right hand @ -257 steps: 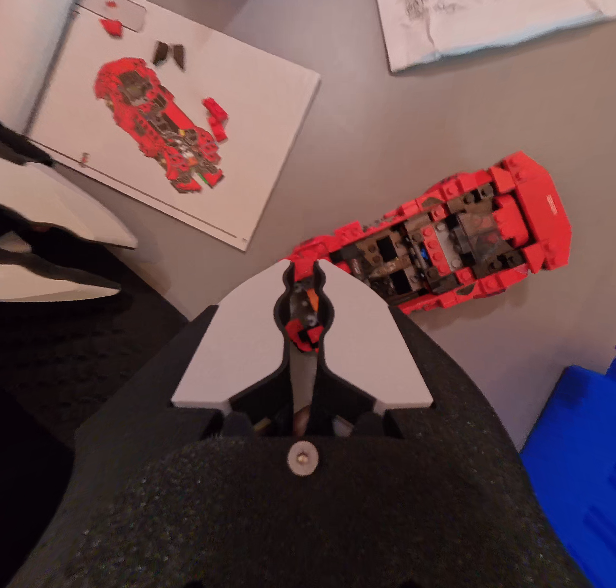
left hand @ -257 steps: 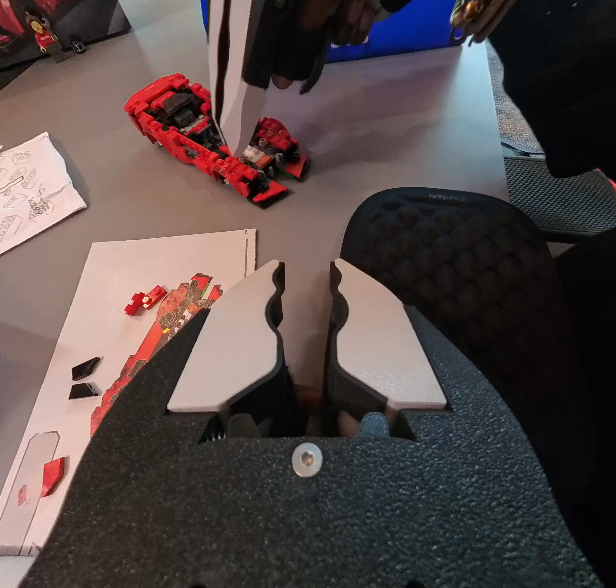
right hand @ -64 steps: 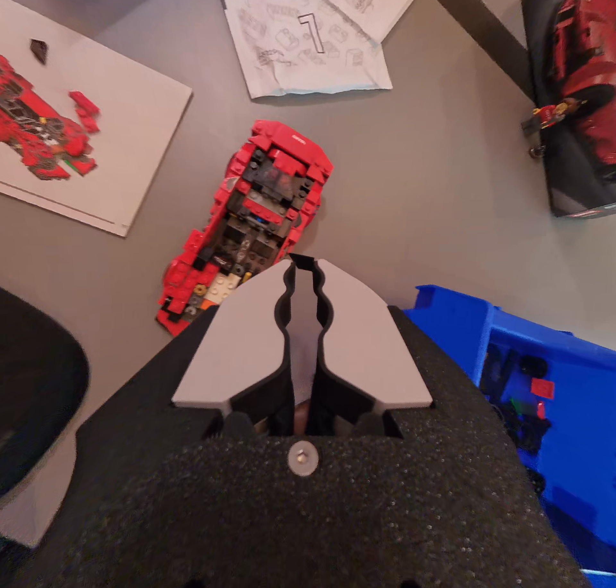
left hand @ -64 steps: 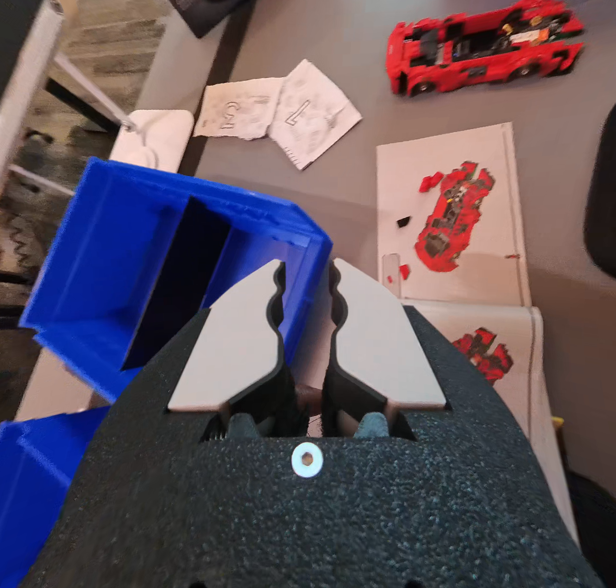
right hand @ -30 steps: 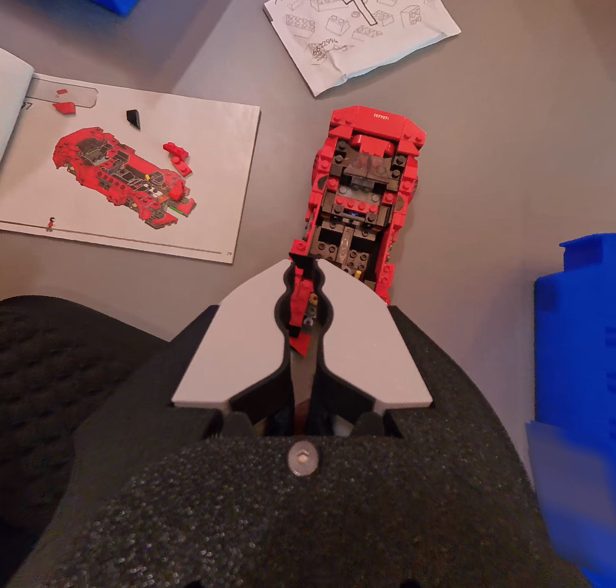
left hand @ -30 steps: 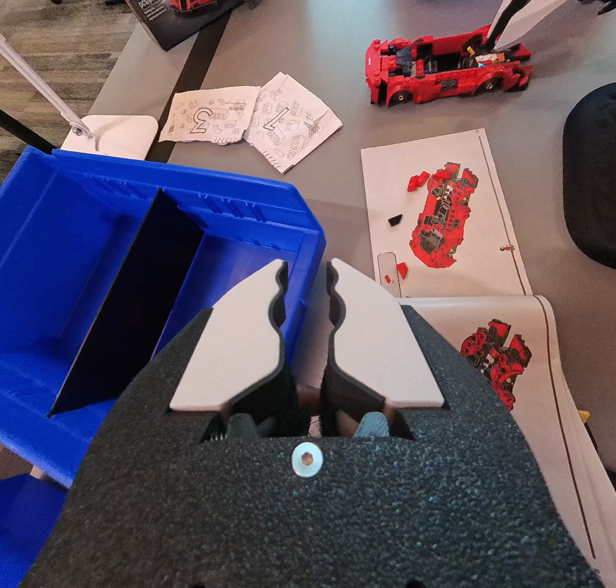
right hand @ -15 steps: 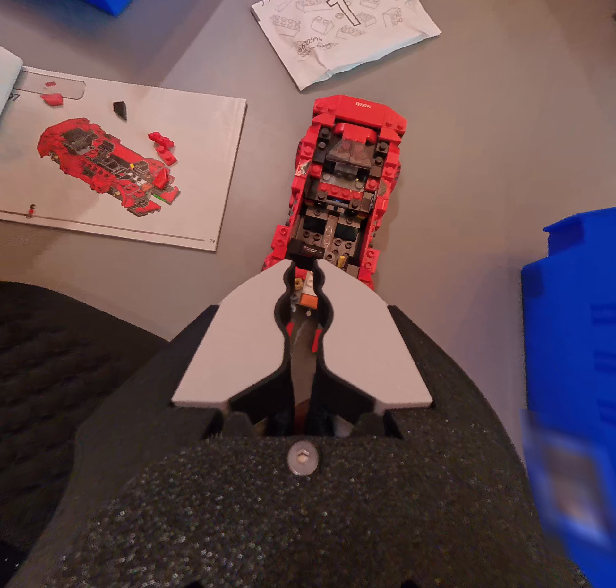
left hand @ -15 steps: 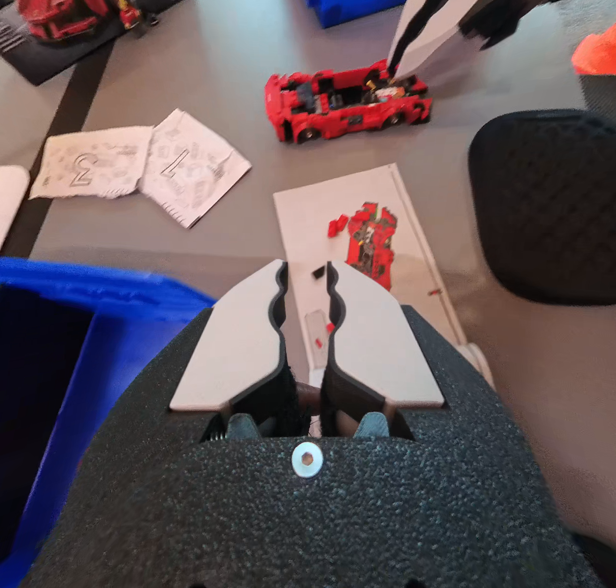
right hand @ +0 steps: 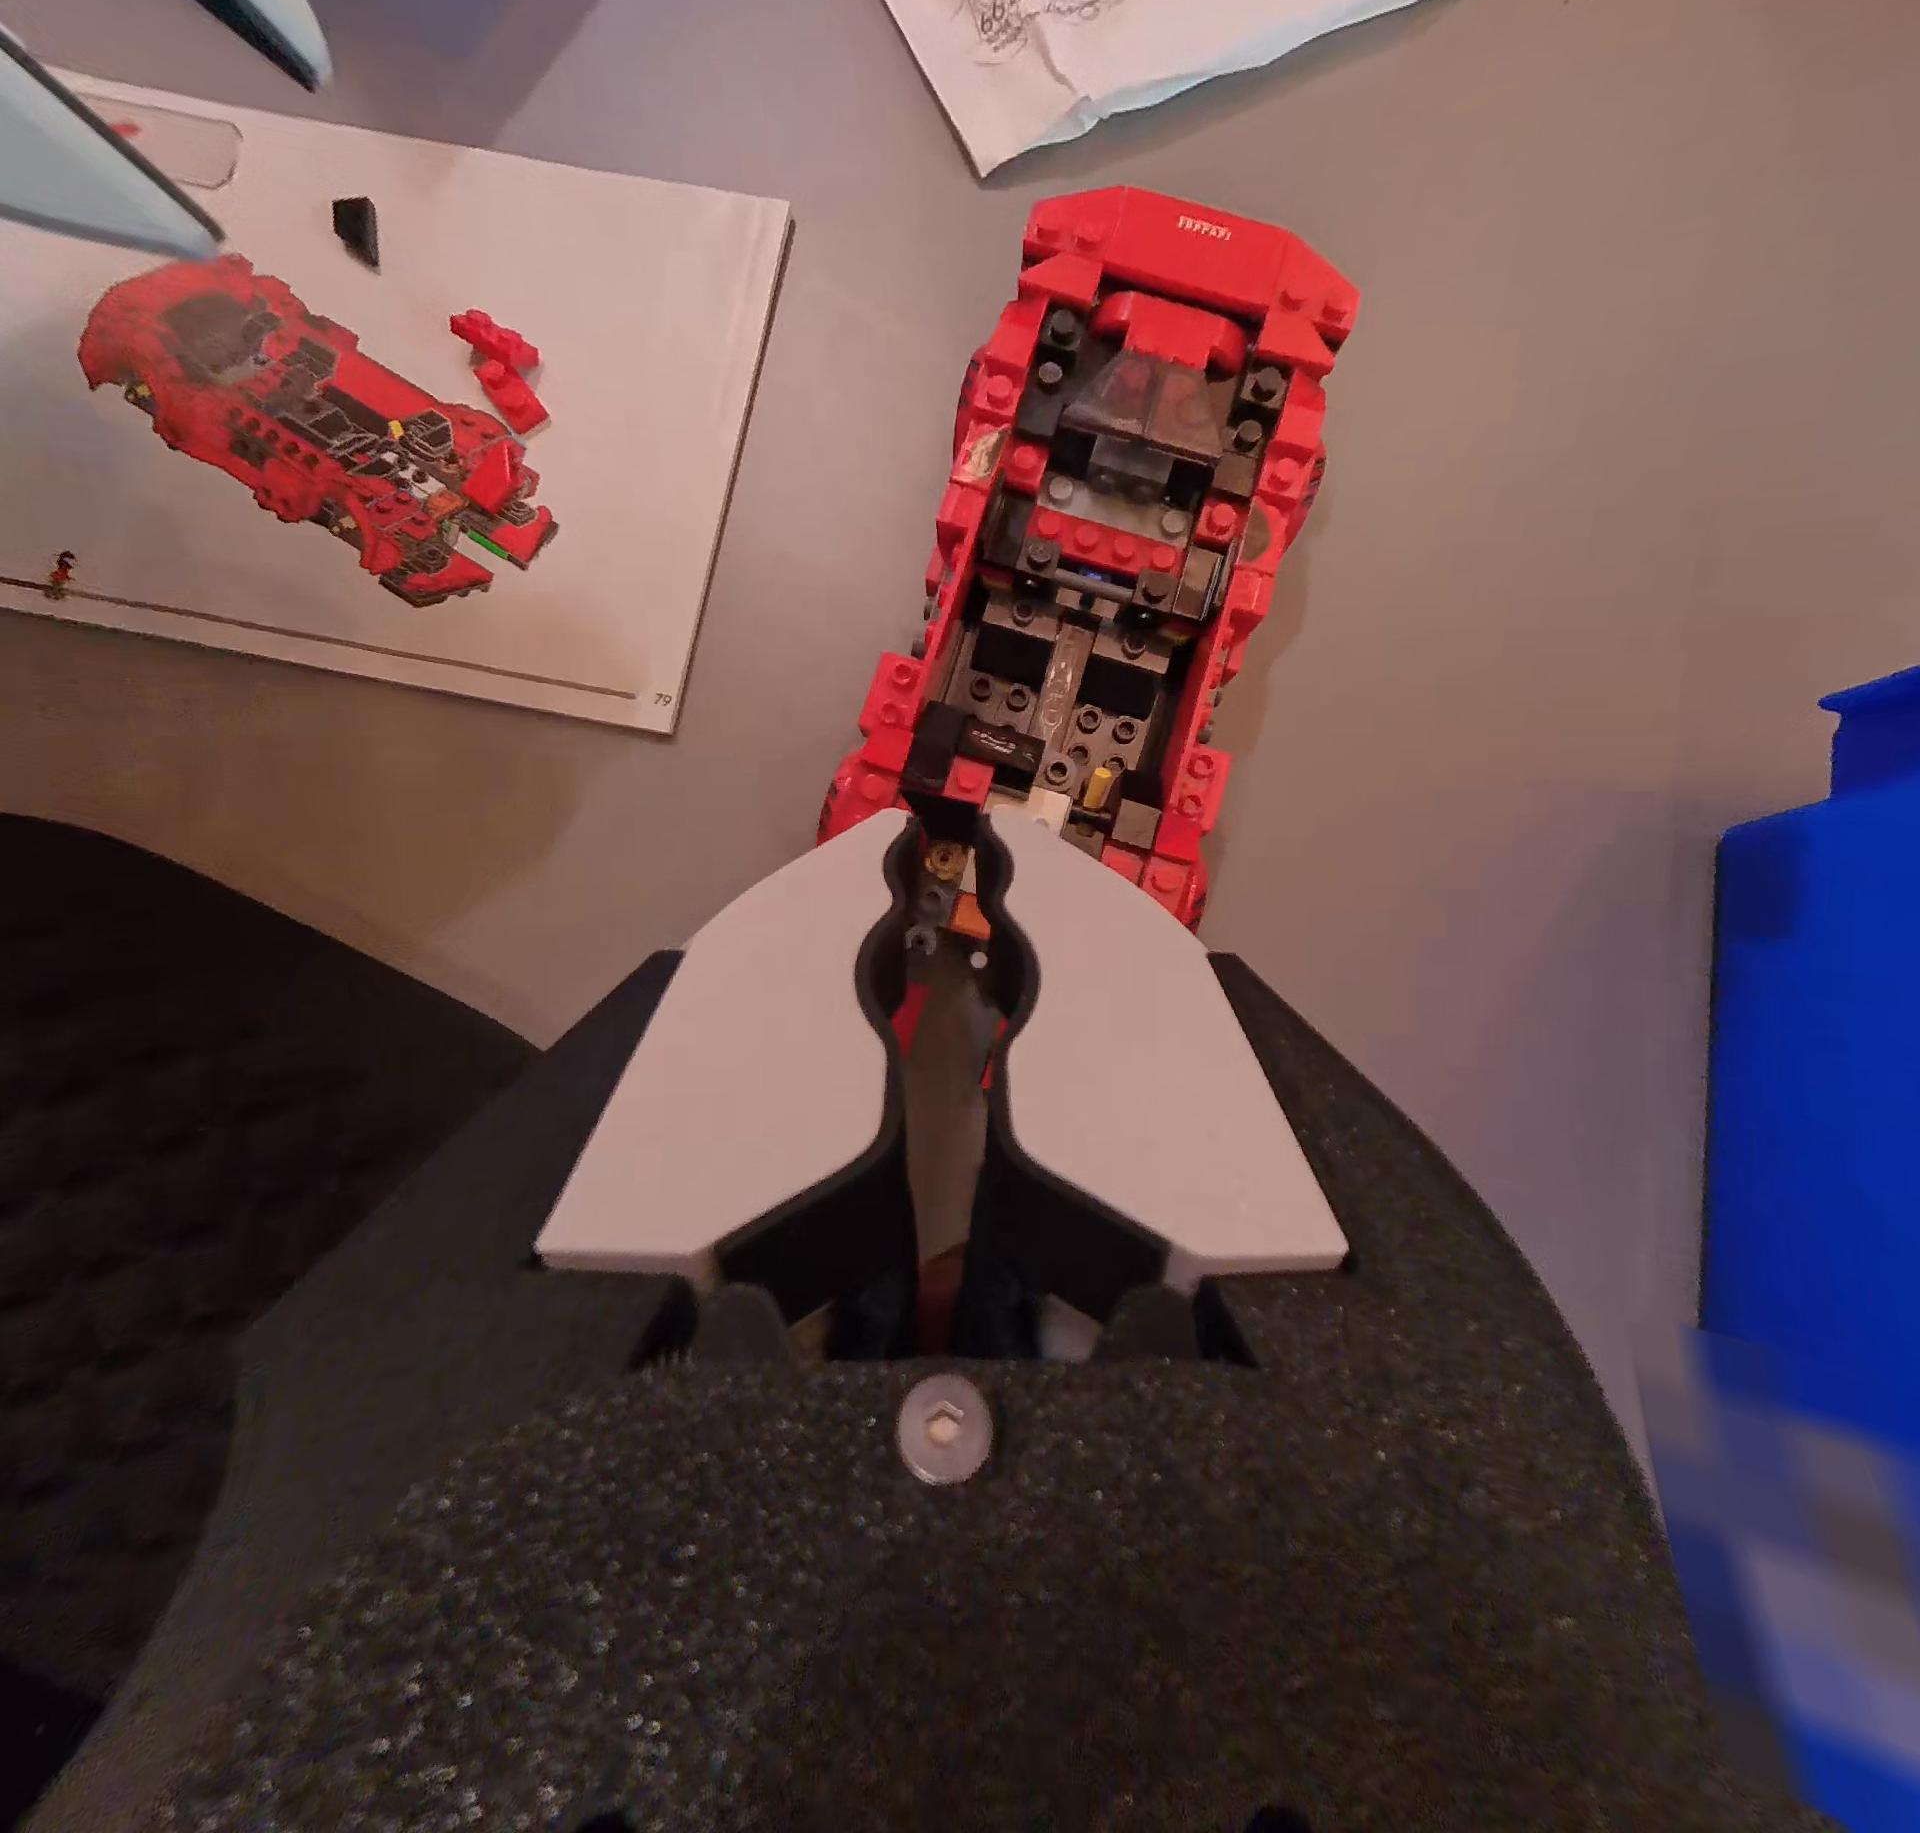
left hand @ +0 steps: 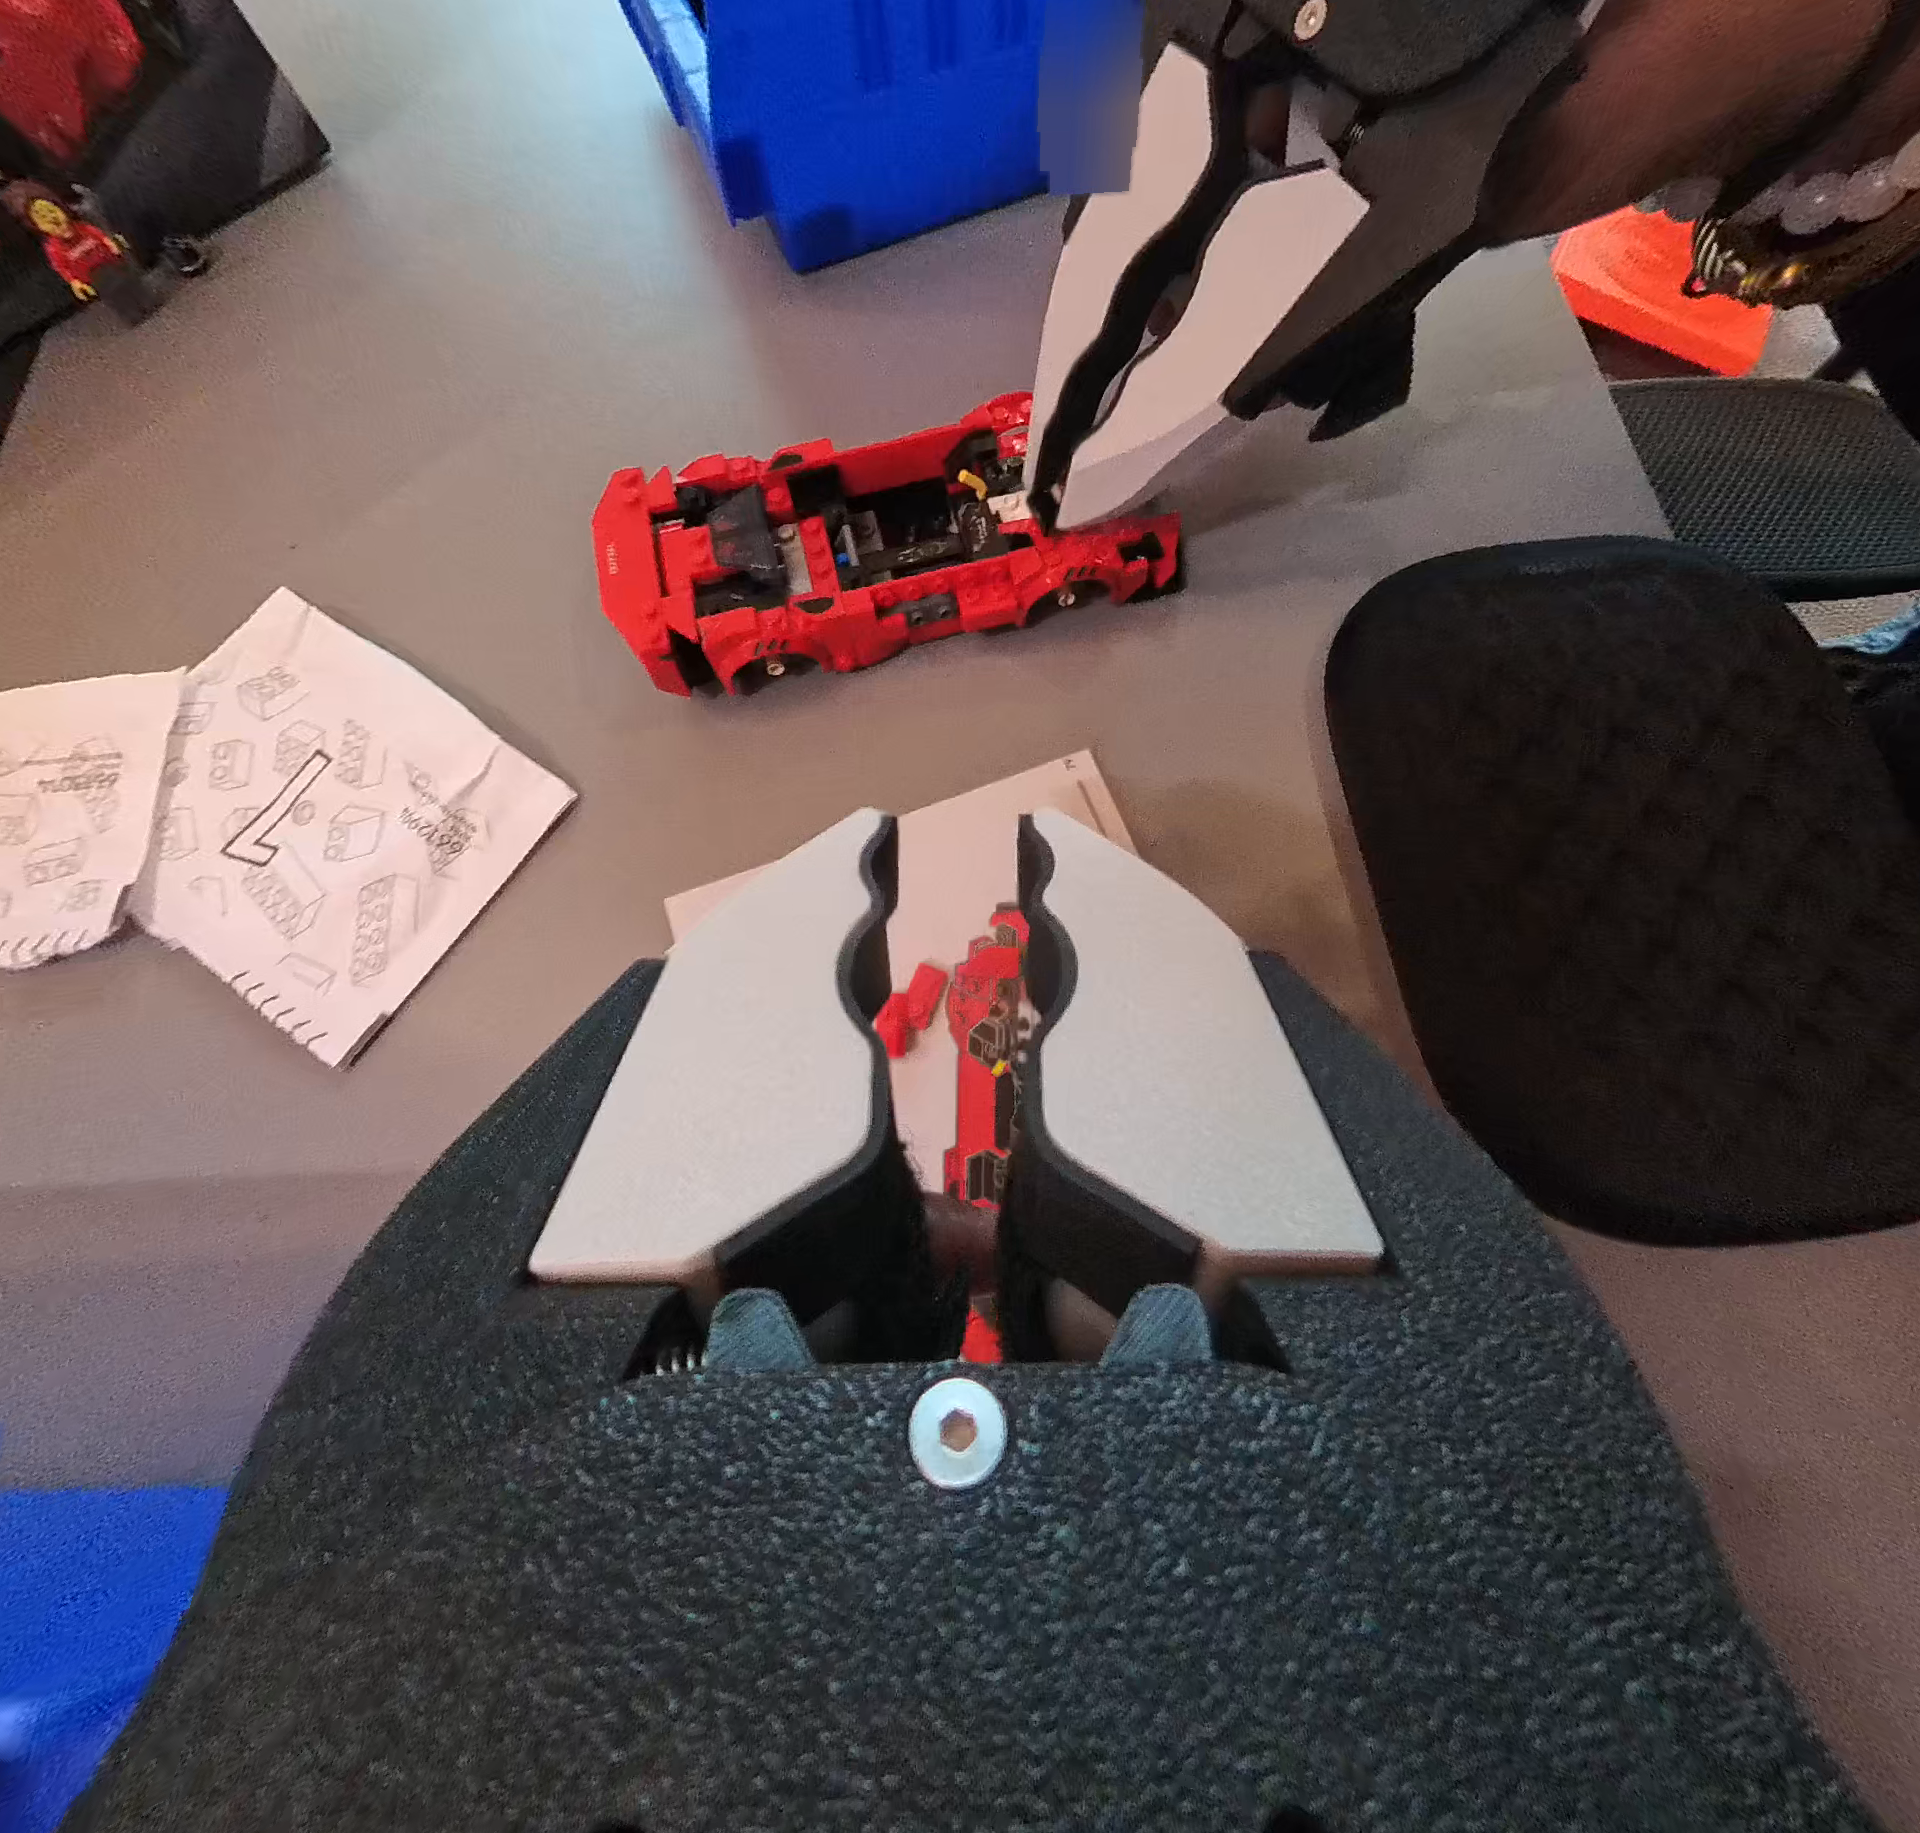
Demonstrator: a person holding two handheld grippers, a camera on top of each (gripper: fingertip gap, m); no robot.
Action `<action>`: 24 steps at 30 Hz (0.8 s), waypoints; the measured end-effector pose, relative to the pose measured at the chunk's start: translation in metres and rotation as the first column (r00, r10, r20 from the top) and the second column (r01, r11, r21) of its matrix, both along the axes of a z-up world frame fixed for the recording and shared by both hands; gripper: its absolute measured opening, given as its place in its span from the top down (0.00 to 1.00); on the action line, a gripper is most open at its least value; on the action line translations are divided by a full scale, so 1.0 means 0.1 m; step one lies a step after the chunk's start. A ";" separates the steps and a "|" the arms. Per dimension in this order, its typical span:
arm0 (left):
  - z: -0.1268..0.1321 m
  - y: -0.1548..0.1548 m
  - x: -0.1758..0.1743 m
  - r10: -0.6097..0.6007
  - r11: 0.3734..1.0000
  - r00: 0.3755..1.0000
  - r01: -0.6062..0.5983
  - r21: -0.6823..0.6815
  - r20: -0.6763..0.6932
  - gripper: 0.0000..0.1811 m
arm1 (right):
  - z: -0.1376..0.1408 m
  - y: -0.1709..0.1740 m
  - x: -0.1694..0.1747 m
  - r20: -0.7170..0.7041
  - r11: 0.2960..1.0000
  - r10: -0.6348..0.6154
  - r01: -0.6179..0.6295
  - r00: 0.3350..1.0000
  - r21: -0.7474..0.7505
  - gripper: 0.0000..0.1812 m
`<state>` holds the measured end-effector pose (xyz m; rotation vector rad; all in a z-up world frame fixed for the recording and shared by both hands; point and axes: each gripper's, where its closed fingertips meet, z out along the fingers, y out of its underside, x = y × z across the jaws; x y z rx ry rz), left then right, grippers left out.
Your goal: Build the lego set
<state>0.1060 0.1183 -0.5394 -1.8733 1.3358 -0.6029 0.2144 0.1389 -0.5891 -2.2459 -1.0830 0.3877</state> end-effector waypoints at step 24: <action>0.57 0.28 -0.51 0.140 0.982 0.990 -0.140 0.128 0.011 0.88 | -0.03 0.00 -0.02 0.032 0.994 0.004 -0.001 0.999 -0.108 0.94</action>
